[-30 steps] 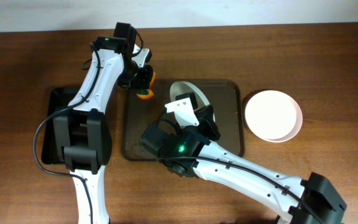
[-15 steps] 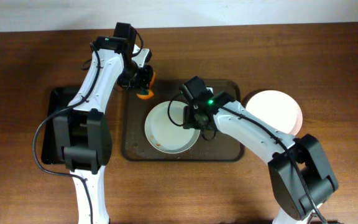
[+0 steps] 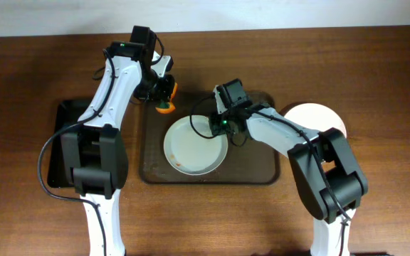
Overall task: Clean dirty plates on tray and stack at the side
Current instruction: 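Scrub the last plate with the sponge in the left gripper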
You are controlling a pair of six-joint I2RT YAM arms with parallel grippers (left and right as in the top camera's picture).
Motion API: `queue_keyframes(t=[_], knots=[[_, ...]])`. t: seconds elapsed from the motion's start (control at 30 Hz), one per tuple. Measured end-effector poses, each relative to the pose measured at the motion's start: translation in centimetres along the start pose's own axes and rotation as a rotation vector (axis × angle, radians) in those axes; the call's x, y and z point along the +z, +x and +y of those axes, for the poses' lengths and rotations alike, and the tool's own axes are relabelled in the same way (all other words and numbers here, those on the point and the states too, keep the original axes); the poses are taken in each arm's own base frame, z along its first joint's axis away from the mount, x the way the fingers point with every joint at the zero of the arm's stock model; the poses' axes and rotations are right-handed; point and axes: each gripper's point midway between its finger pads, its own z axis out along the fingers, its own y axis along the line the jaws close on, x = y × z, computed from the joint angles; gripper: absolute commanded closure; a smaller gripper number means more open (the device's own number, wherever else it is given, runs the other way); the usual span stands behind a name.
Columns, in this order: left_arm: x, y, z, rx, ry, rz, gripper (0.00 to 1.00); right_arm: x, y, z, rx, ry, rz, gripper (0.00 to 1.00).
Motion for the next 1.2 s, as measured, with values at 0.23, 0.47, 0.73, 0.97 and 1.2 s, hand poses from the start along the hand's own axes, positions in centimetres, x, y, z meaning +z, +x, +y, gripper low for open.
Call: queue_keyframes(t=[0.23,0.47,0.73,0.97,1.2], knots=[[0.0,0.4,0.0,-0.005,-0.002,0.018,1.0,0.0,2.3,2.2,0.274,0.04,0.074,0.96],[3.5,4.0,-0.3,-0.004,-0.003,0.129,1.0,-1.4,2.9,-1.5,0.643,0.166,0.089,0.96],[7.6,1.7,-1.8,0.209,-0.041,-0.068,1.0,-1.5,2.7,-1.9,0.661,0.183,0.075,0.96],[7.3,-4.1,-0.9,0.219,-0.368,-0.368,1.0,-1.3,1.8,-1.4,0.653,0.149,0.048,0.96],[1.5,-7.0,0.6,0.163,-0.751,-0.518,1.0,-1.4,2.3,-1.8,0.648,0.171,0.064,0.96]])
